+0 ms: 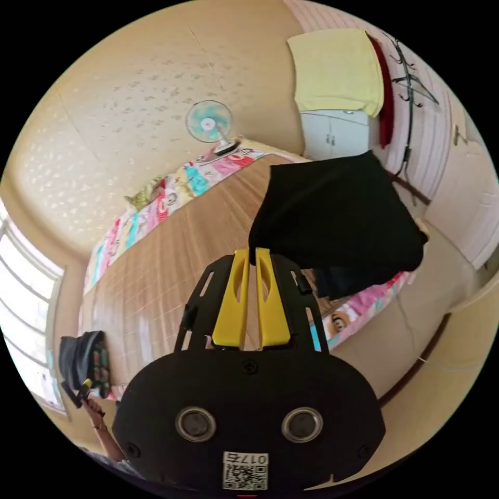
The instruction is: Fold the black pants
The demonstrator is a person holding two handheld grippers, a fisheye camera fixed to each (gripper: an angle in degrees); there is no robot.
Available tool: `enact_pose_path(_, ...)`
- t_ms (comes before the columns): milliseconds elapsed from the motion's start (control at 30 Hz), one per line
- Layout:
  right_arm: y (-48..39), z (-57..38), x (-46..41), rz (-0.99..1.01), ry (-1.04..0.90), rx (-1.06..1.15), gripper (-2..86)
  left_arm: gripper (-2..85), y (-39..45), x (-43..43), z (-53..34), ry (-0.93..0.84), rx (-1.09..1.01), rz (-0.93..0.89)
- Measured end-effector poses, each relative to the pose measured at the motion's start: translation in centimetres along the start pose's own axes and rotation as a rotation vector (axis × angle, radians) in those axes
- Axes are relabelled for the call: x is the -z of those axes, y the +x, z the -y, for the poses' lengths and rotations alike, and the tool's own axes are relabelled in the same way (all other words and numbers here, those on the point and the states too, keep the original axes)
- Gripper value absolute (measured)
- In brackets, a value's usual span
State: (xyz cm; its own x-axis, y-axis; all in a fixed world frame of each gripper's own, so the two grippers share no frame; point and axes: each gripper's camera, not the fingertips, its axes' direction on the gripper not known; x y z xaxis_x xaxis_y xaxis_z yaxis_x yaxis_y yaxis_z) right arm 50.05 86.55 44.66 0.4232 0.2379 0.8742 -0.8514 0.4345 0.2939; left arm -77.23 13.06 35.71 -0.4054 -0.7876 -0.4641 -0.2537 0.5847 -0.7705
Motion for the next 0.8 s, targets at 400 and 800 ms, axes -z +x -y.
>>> enact_pose_path(400,-1.0,-21.6,-8.0,0.445,-0.339,-0.085,1.8,-0.9,2.9,-0.4,1.0,-0.098,-0.102,0.107)
enact_pose_path(800,2.4,-12.3,-11.5,0.296,-0.31,-0.036,4.3,-0.1,1.9,-2.4,0.2,-0.031,-0.053,-0.079)
